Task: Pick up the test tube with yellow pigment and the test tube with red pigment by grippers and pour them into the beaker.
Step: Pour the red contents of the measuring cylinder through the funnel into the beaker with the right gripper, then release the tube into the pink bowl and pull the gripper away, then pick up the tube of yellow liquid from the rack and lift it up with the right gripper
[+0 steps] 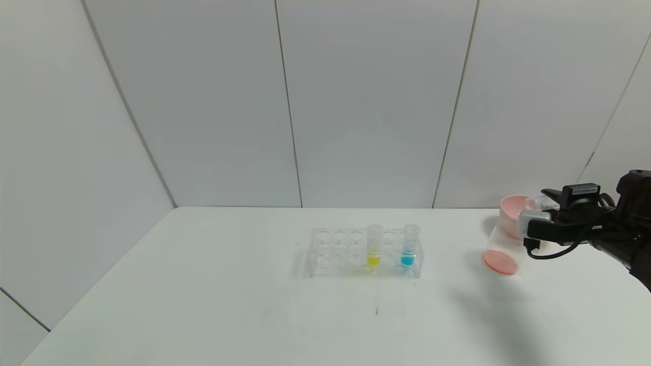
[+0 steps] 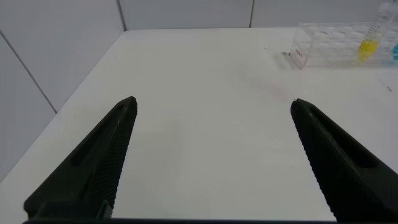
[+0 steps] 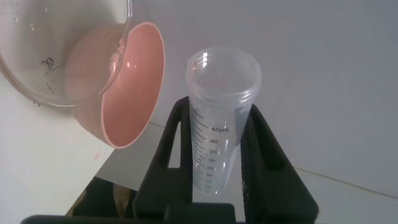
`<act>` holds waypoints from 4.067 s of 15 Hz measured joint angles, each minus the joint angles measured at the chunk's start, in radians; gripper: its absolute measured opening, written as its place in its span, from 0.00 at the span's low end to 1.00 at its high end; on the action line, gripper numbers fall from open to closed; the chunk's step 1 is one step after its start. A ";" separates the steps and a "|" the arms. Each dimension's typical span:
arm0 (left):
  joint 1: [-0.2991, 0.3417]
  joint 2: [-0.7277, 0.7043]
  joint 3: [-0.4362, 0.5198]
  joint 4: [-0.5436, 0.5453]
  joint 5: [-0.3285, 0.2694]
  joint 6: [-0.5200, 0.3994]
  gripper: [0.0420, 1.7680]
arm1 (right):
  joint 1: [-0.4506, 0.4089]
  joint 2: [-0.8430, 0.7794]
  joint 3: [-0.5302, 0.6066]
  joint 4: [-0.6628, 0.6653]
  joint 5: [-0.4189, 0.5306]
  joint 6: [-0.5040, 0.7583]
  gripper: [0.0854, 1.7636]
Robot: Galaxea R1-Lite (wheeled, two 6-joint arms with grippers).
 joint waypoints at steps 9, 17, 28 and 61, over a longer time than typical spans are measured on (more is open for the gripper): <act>0.000 0.000 0.000 0.000 0.000 0.000 1.00 | 0.013 -0.013 -0.081 -0.013 0.000 0.447 0.25; 0.000 0.000 0.000 0.000 0.000 0.000 1.00 | 0.001 0.000 -0.152 -0.066 -0.002 1.449 0.25; 0.000 0.000 0.000 0.000 0.000 0.000 1.00 | -0.098 0.184 -0.211 -0.096 -0.002 1.618 0.37; 0.000 0.000 0.000 0.000 0.000 0.000 1.00 | 0.965 -0.076 0.344 -0.356 -0.551 1.793 0.96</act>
